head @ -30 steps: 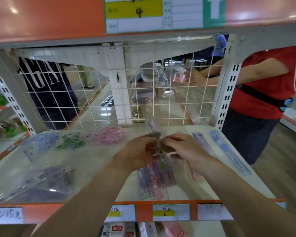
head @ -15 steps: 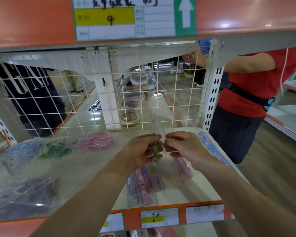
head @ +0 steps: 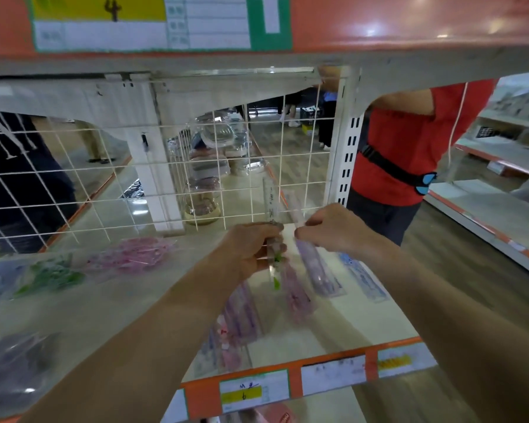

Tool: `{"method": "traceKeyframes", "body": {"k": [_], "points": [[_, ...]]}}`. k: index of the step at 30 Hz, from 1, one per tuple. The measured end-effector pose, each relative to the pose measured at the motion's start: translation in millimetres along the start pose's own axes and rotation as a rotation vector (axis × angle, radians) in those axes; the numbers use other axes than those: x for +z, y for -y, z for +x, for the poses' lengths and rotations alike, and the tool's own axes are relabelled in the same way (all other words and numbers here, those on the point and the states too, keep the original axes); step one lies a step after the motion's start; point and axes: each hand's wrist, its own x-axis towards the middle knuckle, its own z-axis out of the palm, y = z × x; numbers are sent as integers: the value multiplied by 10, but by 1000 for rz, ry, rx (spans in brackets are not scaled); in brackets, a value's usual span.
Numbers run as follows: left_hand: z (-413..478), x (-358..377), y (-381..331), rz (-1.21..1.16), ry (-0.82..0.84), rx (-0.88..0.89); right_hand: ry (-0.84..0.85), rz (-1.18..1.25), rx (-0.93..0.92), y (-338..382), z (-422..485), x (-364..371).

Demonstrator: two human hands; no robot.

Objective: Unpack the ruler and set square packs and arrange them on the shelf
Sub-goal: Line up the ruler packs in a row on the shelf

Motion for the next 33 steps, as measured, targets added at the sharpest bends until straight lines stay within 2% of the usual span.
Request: {"method": "traceKeyframes", "body": {"k": [4,9,16,18,23,28,33], "points": [[32,-130,-5,33,-50,-3,64,-176,120,-178,101,-107],[74,-233,12,101,-93,-1,122,-402,107,-222,76,78],[79,-215,34,66,-82,-35,147,-501,112,-259,81,176],[99,-207,42,57,-80,-35,82,-450,57,-251,91,175],[128,-178,58,3,-77,-28,51,80,-142,61,4,204],[120,-148,37,-45,-104,-34,0,-121,-161,316,-109,311],[70,-179,1,34,-109,22,-25,-324,-190,466,-79,364]]}}
